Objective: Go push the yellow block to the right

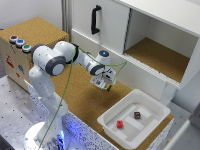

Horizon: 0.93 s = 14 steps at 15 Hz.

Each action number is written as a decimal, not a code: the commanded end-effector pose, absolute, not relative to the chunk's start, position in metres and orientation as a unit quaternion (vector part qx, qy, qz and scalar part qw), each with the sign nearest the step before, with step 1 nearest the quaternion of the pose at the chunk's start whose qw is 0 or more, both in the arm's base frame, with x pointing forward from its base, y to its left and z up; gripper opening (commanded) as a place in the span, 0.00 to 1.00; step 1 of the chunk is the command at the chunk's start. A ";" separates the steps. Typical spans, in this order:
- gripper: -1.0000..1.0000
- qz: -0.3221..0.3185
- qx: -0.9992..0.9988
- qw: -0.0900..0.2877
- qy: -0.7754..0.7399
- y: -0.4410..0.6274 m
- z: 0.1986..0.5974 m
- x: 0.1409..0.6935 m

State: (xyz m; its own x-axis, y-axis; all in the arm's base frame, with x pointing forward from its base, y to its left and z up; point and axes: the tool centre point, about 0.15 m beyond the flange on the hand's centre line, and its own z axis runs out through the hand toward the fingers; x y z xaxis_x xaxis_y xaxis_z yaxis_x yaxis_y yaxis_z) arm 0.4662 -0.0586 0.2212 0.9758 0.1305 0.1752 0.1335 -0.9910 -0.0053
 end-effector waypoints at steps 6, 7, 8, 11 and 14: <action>1.00 -0.085 -0.992 -0.024 -0.095 -0.046 0.320 0.453; 1.00 -0.085 -0.992 -0.024 -0.095 -0.046 0.320 0.453; 1.00 -0.085 -0.992 -0.024 -0.095 -0.046 0.320 0.453; 1.00 -0.085 -0.992 -0.024 -0.095 -0.046 0.320 0.453; 1.00 -0.085 -0.992 -0.024 -0.095 -0.046 0.320 0.453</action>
